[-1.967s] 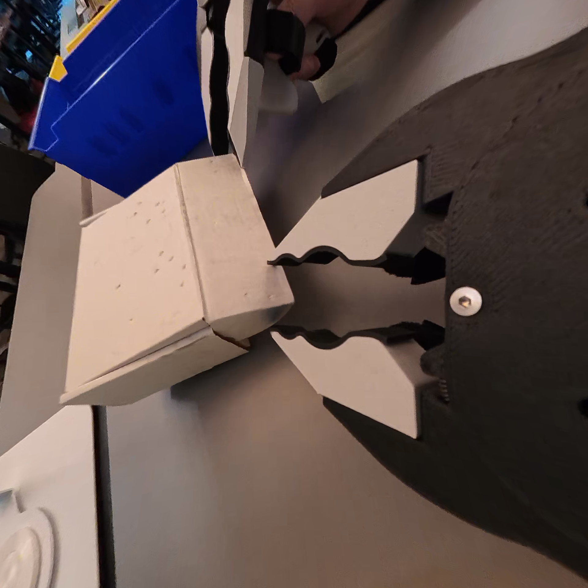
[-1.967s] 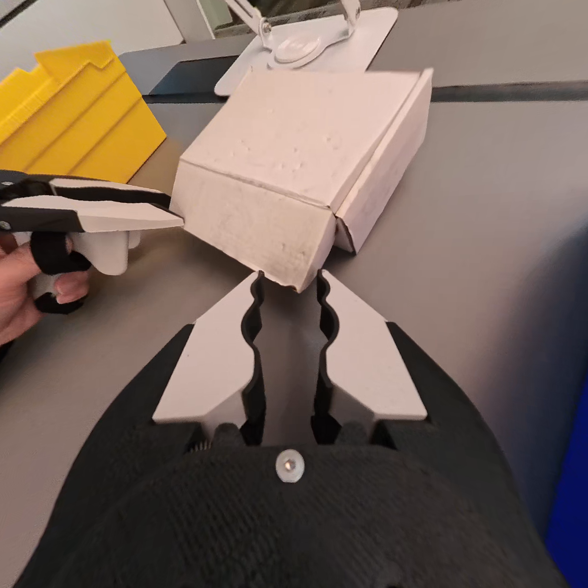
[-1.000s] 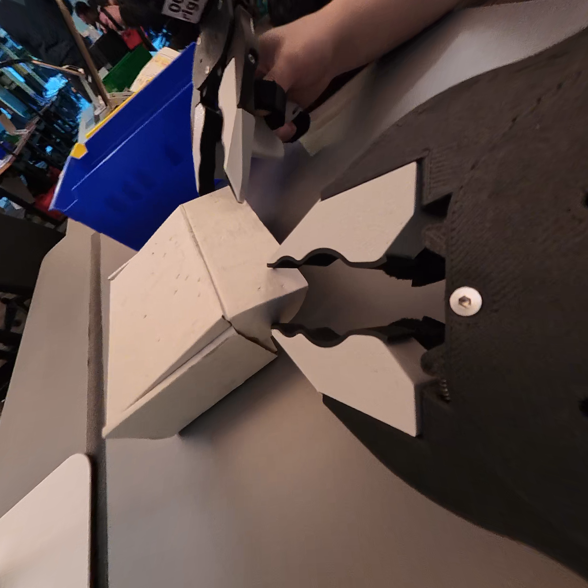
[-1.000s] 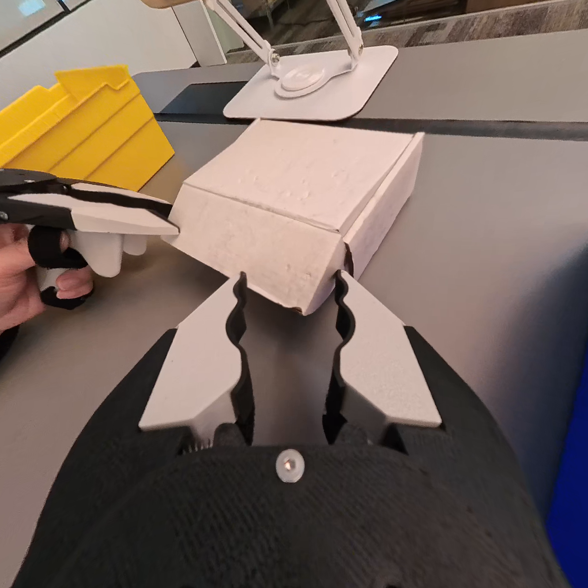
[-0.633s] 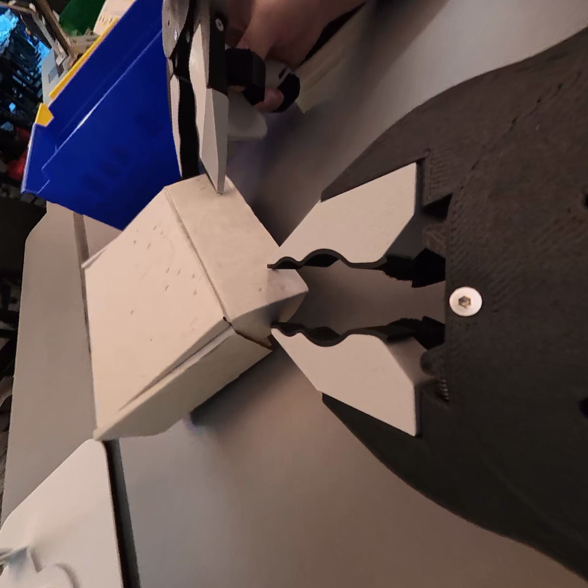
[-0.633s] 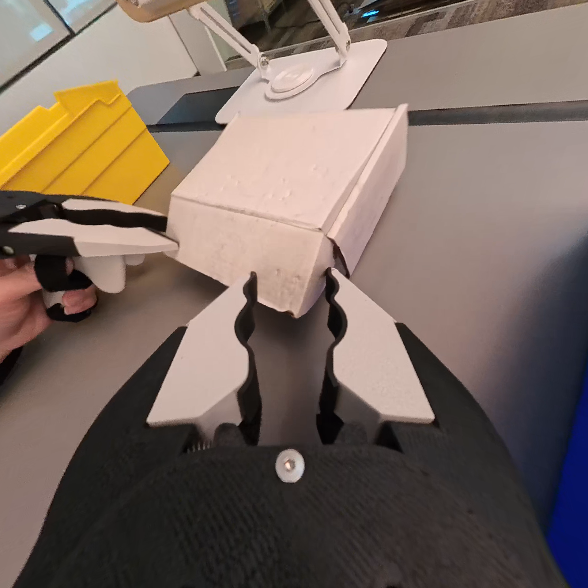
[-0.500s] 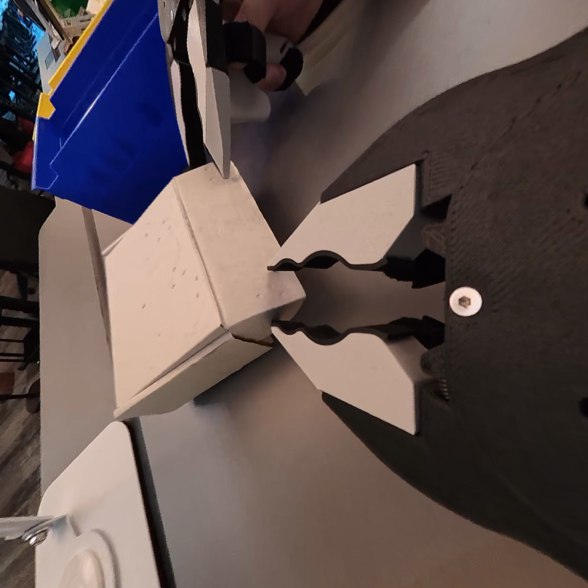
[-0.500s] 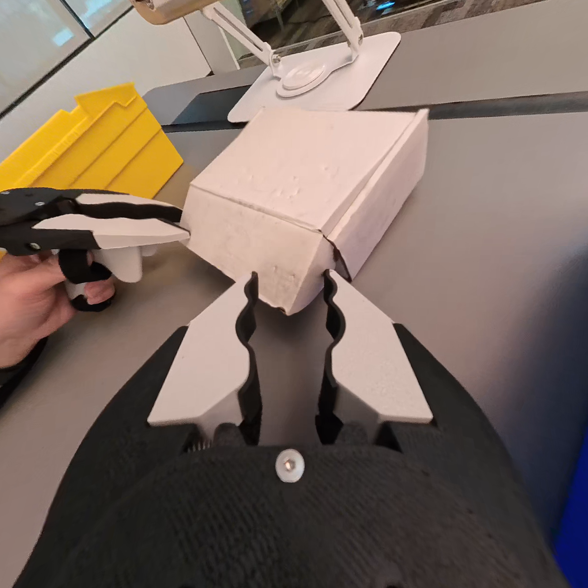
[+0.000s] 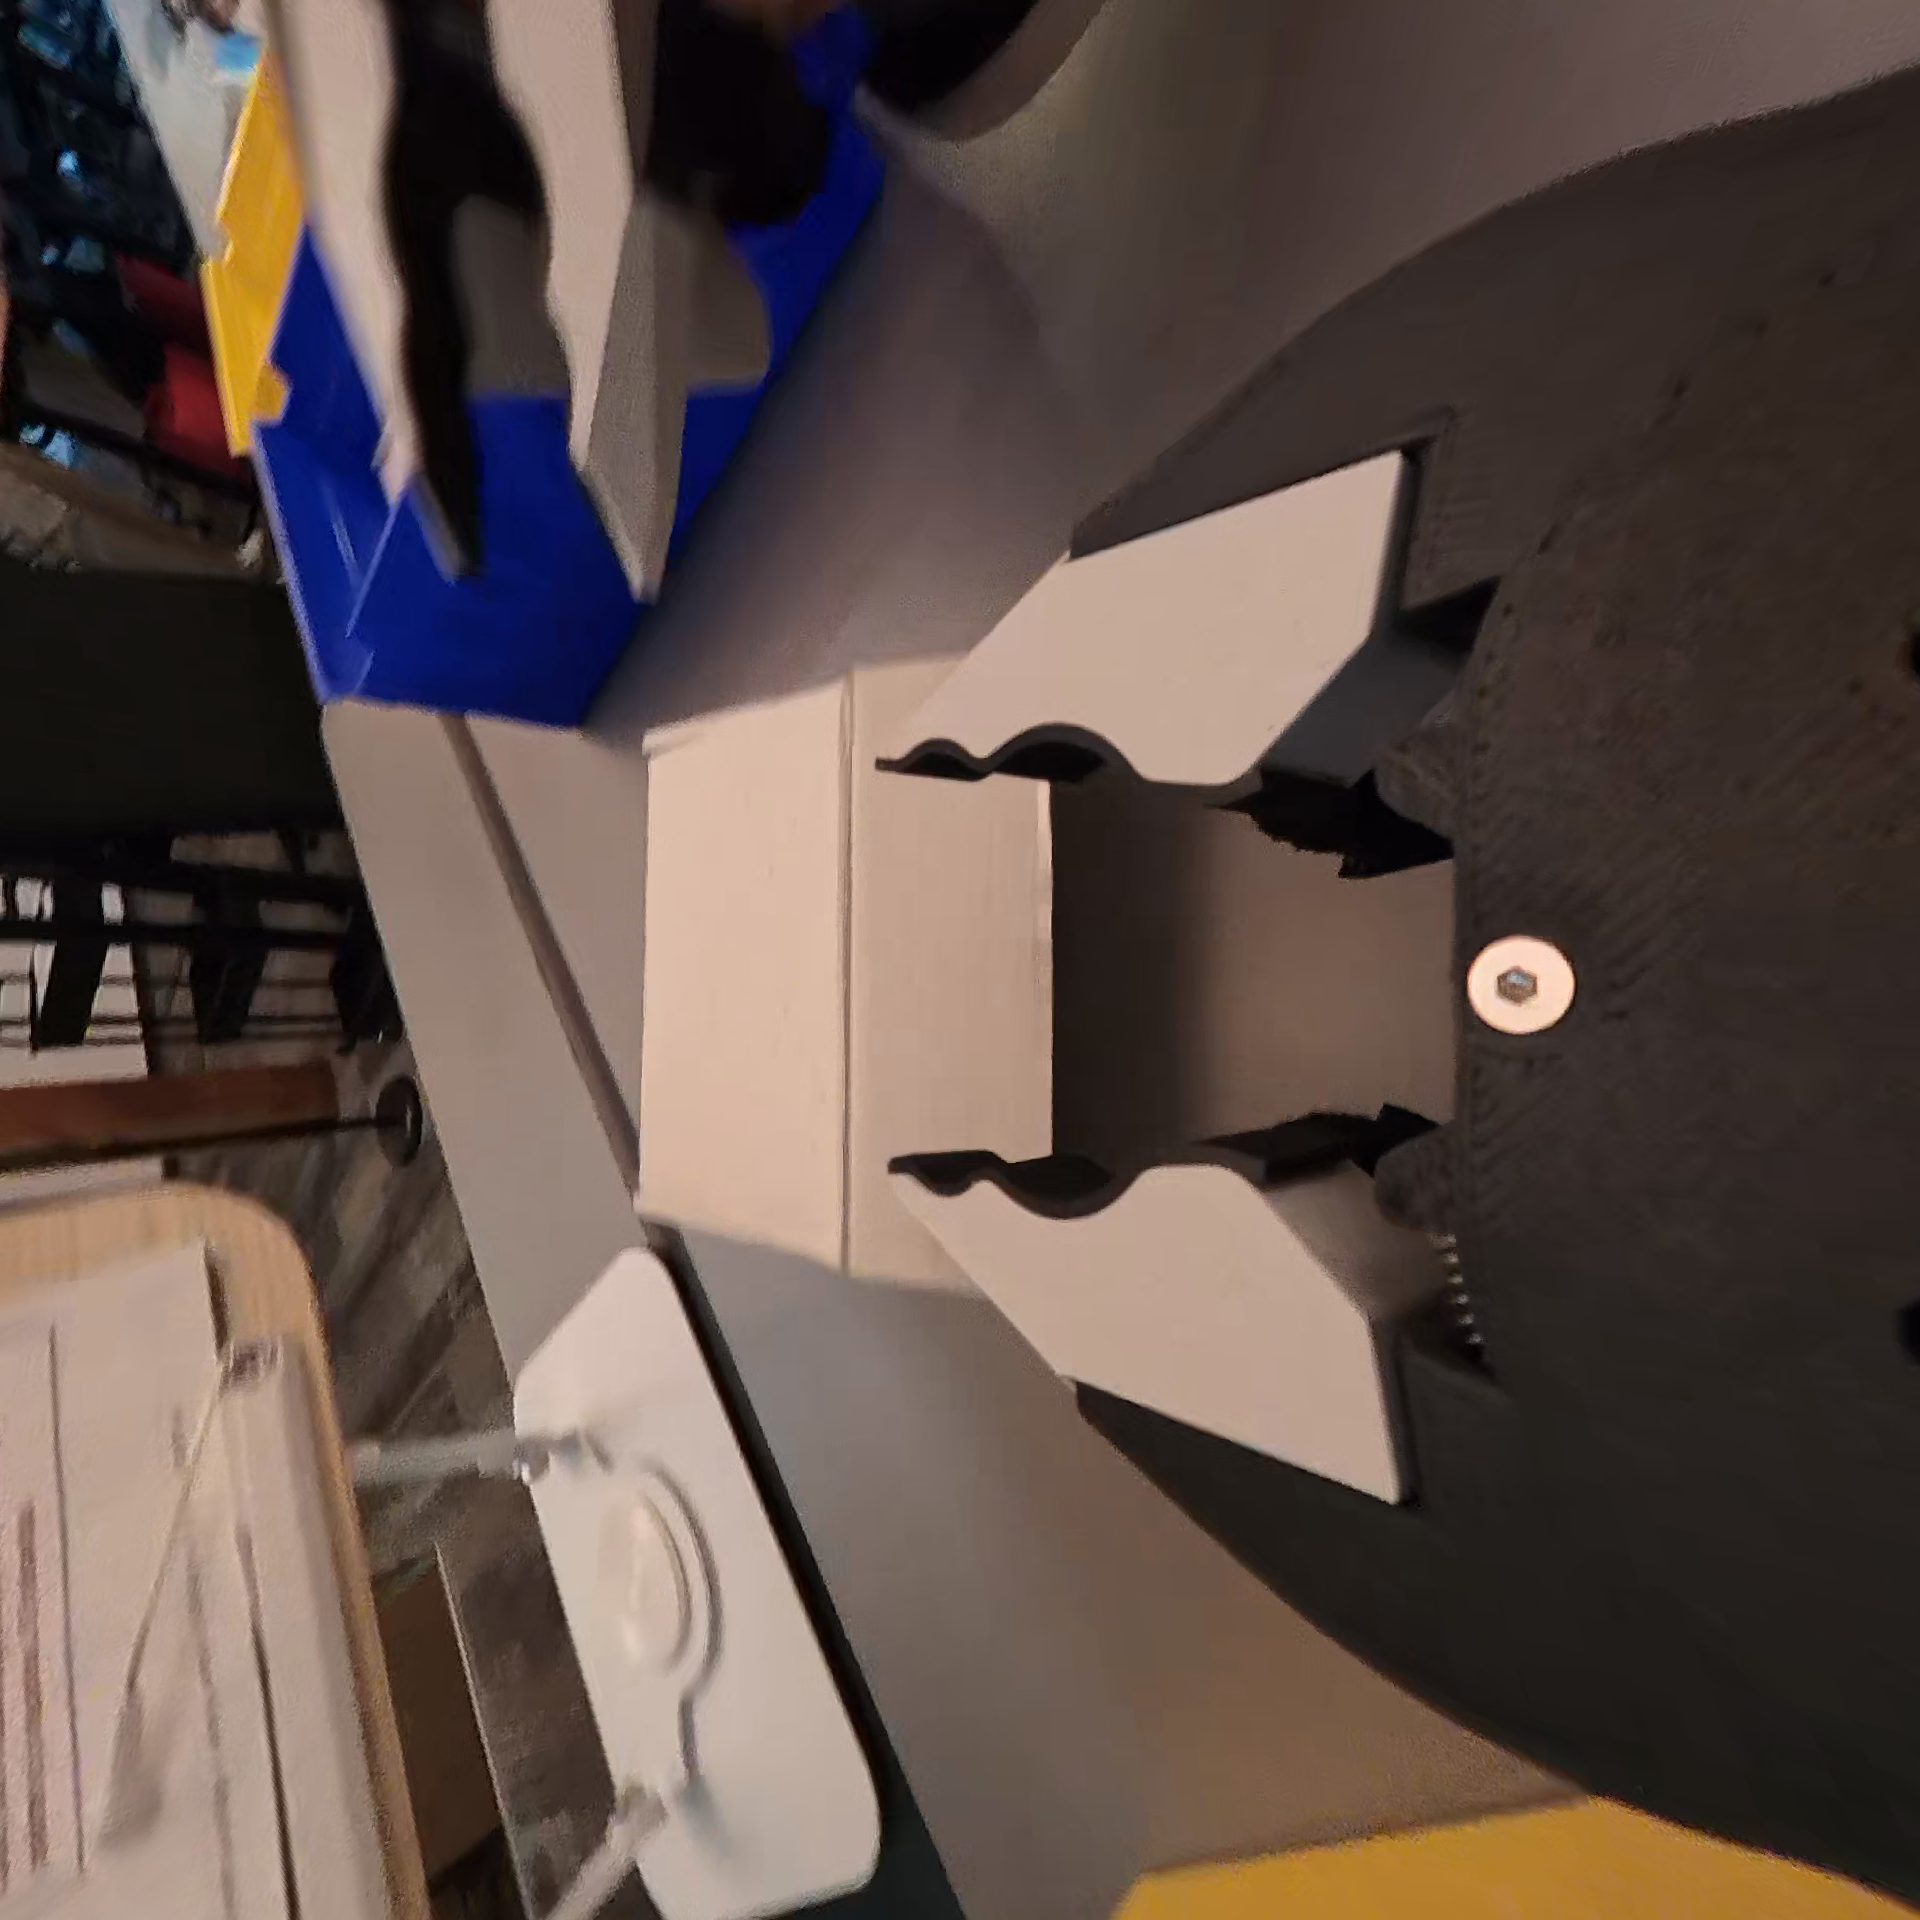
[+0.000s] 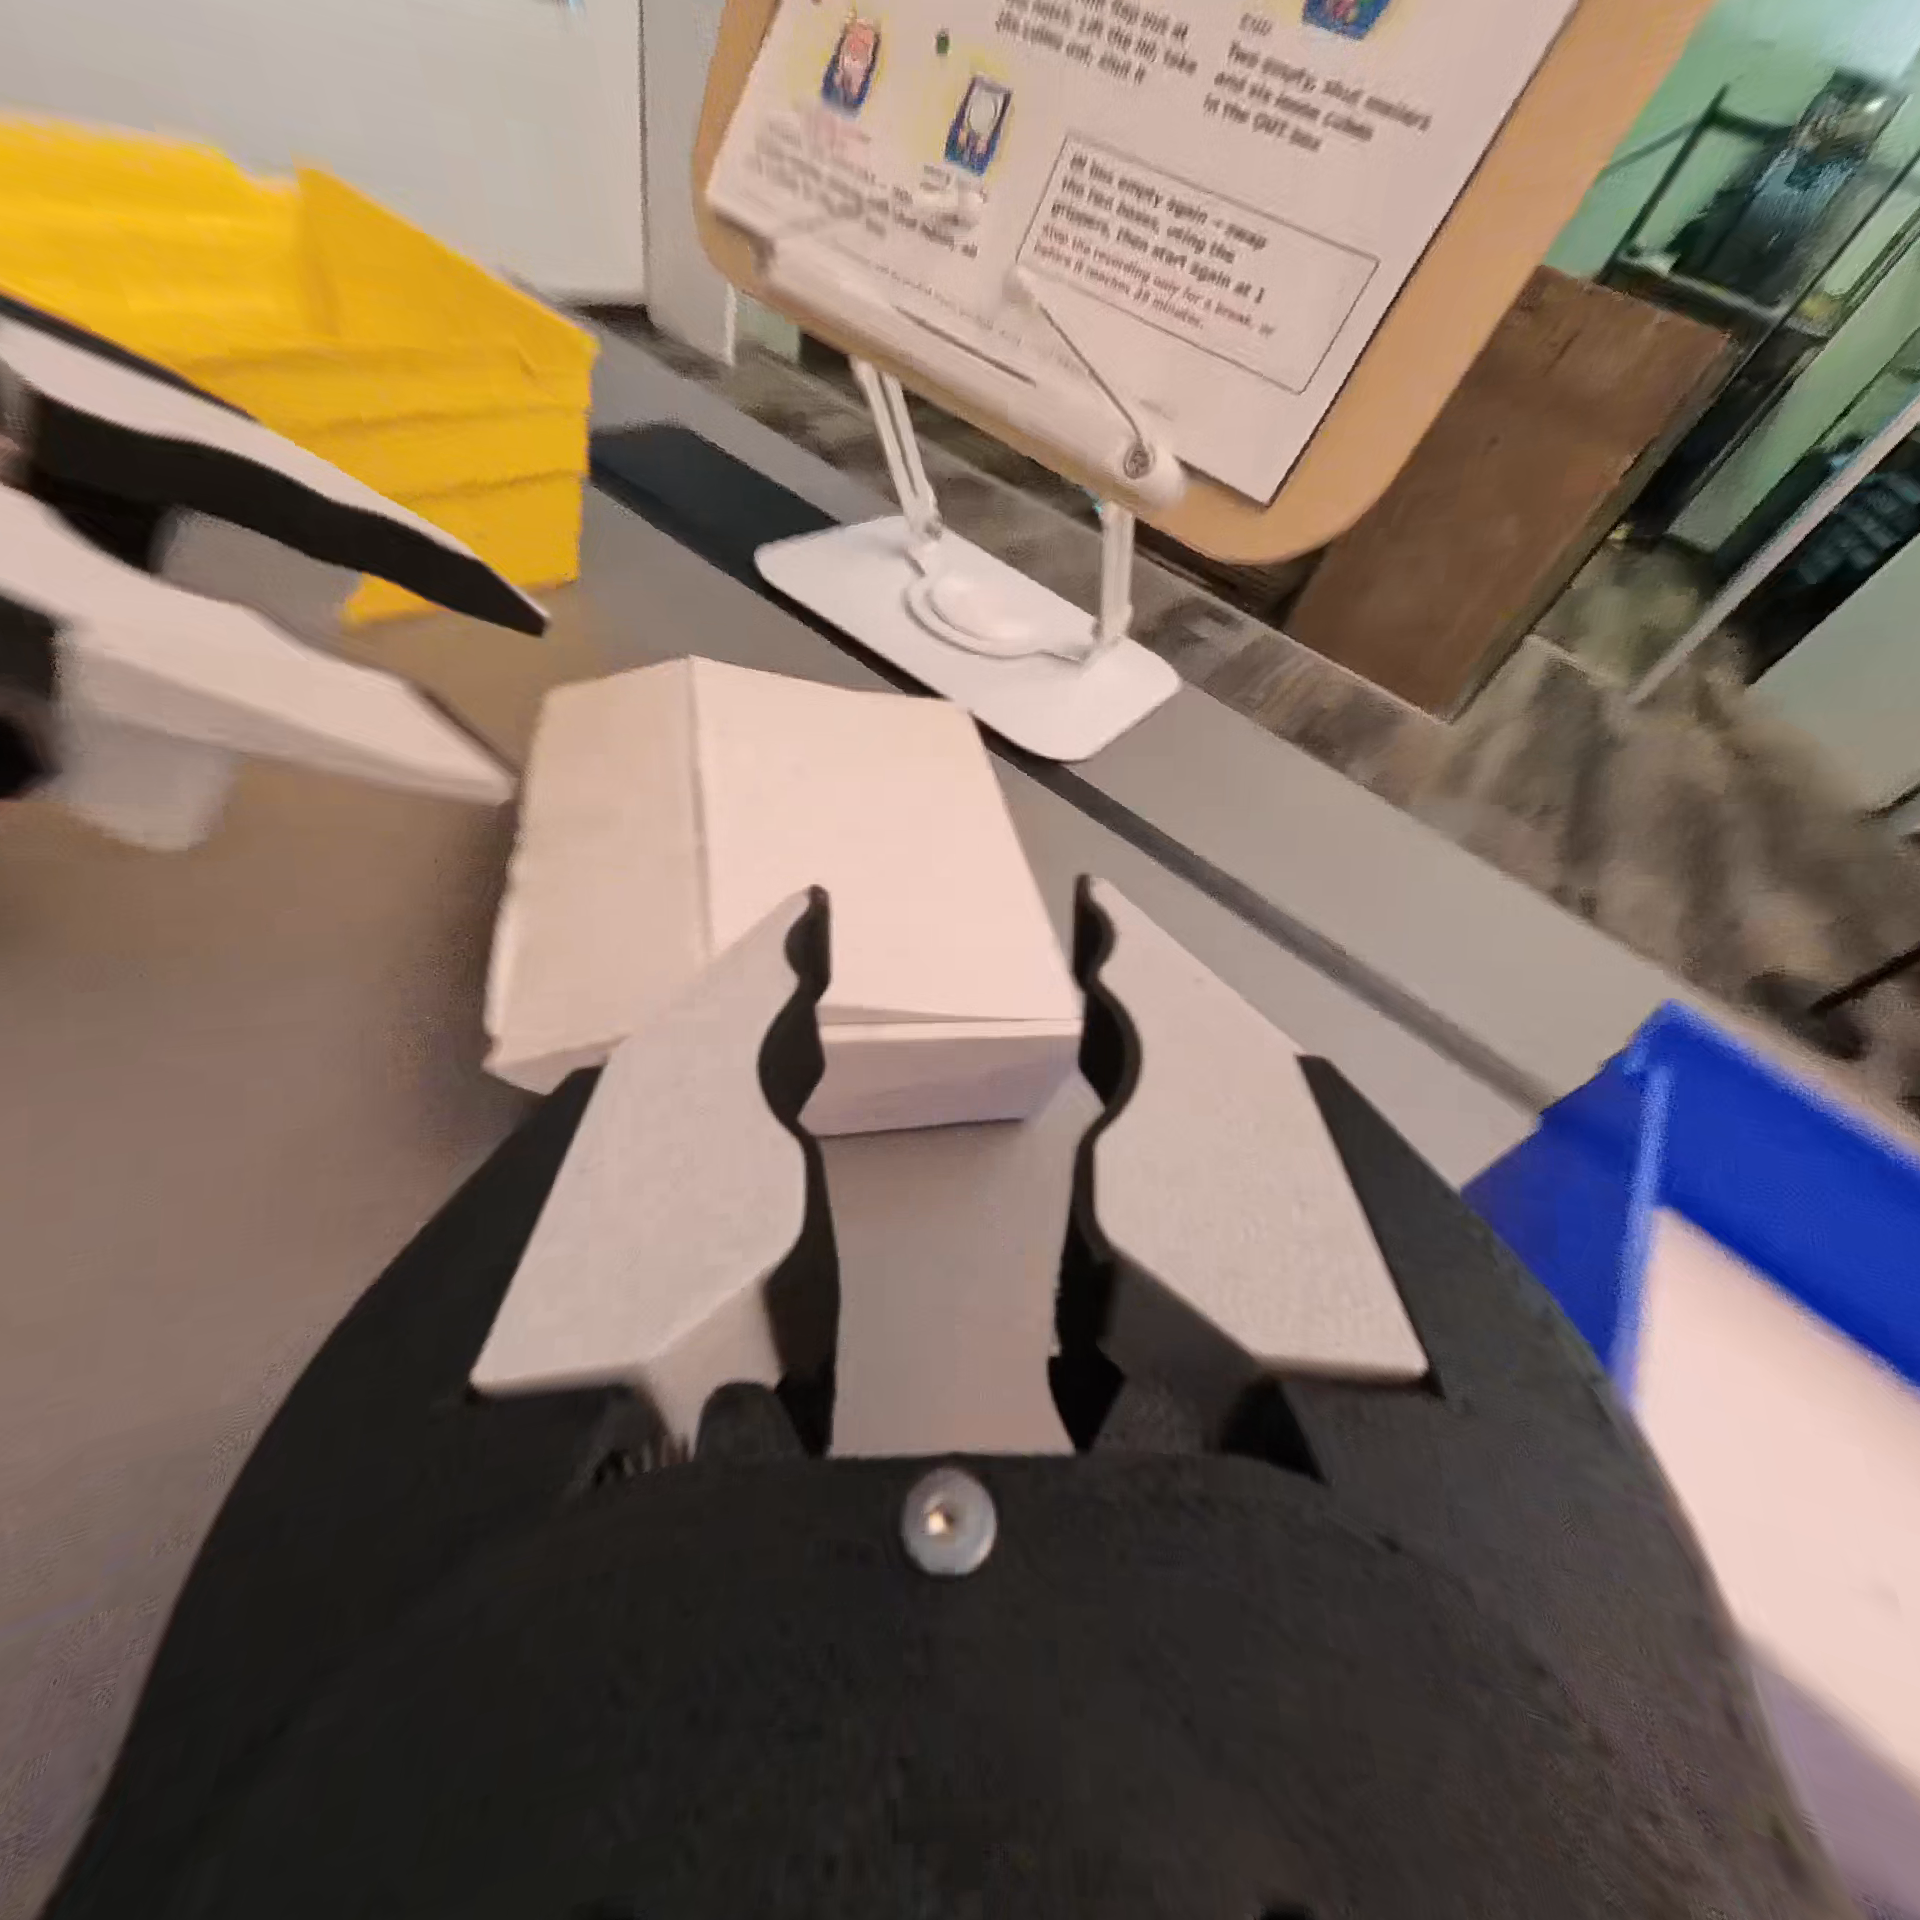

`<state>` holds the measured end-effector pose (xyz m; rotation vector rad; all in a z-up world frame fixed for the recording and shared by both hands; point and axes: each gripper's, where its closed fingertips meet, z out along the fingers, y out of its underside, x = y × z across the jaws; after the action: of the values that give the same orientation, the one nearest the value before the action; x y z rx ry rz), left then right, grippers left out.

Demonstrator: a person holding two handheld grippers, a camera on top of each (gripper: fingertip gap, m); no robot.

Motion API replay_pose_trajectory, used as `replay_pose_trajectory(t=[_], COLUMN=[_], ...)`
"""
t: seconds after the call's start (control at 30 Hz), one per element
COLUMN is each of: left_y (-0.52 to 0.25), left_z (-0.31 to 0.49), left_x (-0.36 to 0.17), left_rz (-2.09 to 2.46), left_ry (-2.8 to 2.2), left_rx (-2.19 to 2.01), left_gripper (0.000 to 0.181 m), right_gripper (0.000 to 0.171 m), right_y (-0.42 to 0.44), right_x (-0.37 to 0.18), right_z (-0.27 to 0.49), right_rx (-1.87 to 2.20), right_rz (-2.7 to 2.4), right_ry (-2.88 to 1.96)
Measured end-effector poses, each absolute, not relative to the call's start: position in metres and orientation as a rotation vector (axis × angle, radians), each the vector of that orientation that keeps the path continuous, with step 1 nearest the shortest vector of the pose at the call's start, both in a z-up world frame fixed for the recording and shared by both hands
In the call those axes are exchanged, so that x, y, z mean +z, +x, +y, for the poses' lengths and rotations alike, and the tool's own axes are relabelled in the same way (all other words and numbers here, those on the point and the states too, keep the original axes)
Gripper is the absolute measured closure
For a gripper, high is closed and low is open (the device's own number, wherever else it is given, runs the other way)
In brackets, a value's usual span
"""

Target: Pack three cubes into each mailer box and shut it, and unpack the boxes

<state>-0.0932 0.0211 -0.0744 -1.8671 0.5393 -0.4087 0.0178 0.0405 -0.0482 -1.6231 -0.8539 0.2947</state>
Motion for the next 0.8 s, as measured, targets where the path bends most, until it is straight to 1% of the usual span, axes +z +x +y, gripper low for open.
replay_pose_trajectory(t=[0.03, 0.1, 0.17, 0.27, 0.33, 0.4, 0.43, 0.53, 0.6, 0.7, 0.8], left_y=[-0.081, -0.063, -0.049, -0.036, -0.036, -0.041, -0.043, -0.046, -0.050, -0.058, -0.061], left_z=[0.015, 0.007, 0.004, 0.005, 0.008, 0.012, 0.012, 0.013, 0.015, 0.018, 0.019], left_x=[-0.076, -0.083, -0.091, -0.109, -0.122, -0.125, -0.125, -0.125, -0.125, -0.127, -0.129], left_rz=[0.585, 0.670, 0.753, 0.861, 0.910, 0.941, 0.951, 0.937, 0.921, 0.912, 0.897], left_ry=[-1.863, -1.860, -1.849, -1.871, -1.893, -1.864, -1.854, -1.870, -1.884, -1.893, -1.904], left_rx=[-0.401, -0.330, -0.235, -0.099, 0.004, 0.116, 0.147, 0.137, 0.123, 0.133, 0.135], left_gripper=[0.109, 0.106, 0.106, 0.106, 0.111, 0.120, 0.124, 0.126, 0.126, 0.130, 0.131], right_gripper=[0.117, 0.114, 0.114, 0.113, 0.110, 0.107, 0.107, 0.101, 0.103, 0.107, 0.110], right_y=[0.017, 0.014, 0.017, 0.011, 0.009, 0.008, 0.004, -0.009, -0.017, -0.015, -0.026], right_x=[-0.051, -0.057, -0.053, -0.059, -0.073, -0.088, -0.093, -0.104, -0.108, -0.122, -0.121], right_z=[0.046, 0.056, 0.078, 0.105, 0.119, 0.127, 0.127, 0.122, 0.118, 0.117, 0.109], right_rx=[0.237, 0.196, 0.167, 0.243, 0.274, 0.339, 0.406, 0.653, 0.789, 0.808, 0.996], right_rz=[-0.911, -1.017, -0.967, -0.887, -0.843, -0.796, -0.776, -0.697, -0.671, -0.666, -0.601], right_ry=[-1.643, -1.699, -1.744, -1.841, -1.931, -2.024, -2.059, -2.144, -2.181, -2.238, -2.245])
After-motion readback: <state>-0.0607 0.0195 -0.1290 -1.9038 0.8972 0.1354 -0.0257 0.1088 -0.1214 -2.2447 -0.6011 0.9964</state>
